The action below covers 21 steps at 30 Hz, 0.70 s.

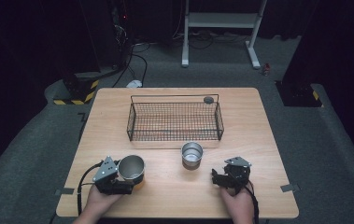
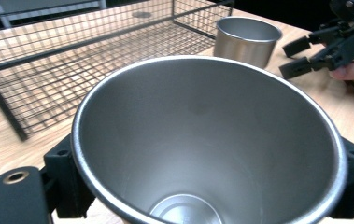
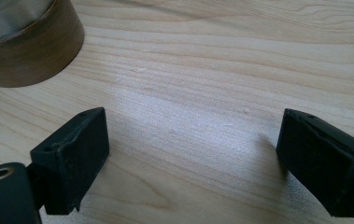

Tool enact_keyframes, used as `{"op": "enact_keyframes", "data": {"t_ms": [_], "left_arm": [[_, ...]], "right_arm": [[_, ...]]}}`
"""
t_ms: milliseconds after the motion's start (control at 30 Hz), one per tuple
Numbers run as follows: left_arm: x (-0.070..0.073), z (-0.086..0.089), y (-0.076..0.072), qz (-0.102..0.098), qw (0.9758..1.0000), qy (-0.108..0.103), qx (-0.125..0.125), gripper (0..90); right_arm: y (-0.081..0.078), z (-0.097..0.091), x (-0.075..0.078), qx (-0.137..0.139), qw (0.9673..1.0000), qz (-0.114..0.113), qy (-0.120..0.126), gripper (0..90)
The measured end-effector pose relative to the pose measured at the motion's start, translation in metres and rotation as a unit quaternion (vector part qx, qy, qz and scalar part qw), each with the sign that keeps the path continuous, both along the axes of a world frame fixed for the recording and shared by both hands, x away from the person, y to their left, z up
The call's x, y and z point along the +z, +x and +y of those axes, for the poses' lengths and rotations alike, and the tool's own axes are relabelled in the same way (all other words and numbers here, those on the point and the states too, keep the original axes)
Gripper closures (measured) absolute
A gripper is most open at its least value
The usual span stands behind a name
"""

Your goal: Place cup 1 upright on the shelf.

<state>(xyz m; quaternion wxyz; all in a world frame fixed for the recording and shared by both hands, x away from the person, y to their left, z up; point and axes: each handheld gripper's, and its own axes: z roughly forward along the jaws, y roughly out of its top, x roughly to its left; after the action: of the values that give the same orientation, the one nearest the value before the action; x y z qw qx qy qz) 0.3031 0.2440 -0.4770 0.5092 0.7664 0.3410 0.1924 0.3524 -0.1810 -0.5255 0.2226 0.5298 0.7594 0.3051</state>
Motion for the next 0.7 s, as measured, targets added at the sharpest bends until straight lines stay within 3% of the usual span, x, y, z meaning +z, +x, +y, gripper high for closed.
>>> {"op": "enact_keyframes", "data": {"t_ms": [600, 700], "left_arm": [[0.000, 0.030, 0.009, -0.008, 0.9980, -0.022, 0.060, 13.1], [0.000, 0.032, 0.010, -0.005, 0.9978, -0.028, 0.060, 13.1]], "right_arm": [[0.000, 0.000, 0.000, 0.000, 1.0000, 0.000, 0.000, 9.3], [0.000, 0.000, 0.000, 0.000, 1.0000, 0.000, 0.000, 9.3]]}}
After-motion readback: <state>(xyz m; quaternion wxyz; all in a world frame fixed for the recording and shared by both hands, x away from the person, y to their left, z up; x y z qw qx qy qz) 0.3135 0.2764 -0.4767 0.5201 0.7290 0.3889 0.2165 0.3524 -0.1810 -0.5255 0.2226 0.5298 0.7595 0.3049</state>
